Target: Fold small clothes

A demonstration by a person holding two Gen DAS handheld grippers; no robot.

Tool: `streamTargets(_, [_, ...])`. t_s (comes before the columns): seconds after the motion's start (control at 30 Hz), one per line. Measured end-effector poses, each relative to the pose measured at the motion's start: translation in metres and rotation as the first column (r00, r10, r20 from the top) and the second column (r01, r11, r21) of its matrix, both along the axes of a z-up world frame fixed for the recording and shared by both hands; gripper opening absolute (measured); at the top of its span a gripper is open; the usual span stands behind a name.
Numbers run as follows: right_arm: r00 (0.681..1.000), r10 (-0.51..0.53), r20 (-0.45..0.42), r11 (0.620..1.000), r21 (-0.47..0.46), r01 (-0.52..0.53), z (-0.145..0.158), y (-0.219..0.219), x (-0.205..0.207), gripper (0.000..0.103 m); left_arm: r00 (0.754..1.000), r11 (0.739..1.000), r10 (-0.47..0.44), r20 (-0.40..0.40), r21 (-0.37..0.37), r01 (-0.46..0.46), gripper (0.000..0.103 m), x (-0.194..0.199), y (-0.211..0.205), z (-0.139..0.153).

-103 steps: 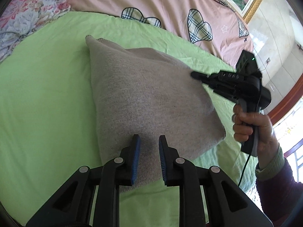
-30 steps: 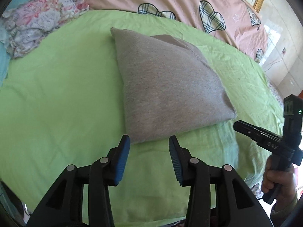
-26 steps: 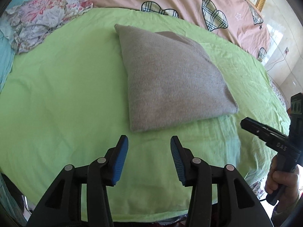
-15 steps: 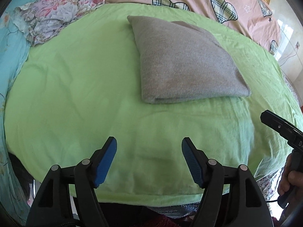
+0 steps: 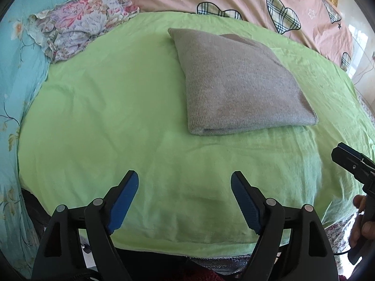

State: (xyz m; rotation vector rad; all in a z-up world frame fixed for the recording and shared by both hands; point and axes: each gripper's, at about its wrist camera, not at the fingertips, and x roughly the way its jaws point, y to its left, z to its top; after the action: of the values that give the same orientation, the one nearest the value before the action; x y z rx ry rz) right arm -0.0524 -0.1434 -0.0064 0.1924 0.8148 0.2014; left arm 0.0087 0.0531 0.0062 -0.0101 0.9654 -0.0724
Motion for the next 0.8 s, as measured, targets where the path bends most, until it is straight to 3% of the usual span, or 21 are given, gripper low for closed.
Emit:
streamTargets(0.57, [0.999,0.022,0.035,0.999,-0.027,-0.021,0.027,0.005,0.05,0.085,0.999,0.996,0.004,0.037,0.084,-0.007,0.089,0.049,-0.013,0.014])
streamTargets(0.8, [0.998,0.023,0.056,1.0,0.007,-0.023,0.036,-0.004,0.07,0.085,0.999,0.995,0.015,0.038,0.094,-0.018,0.095,0.063,-0.022,0.017])
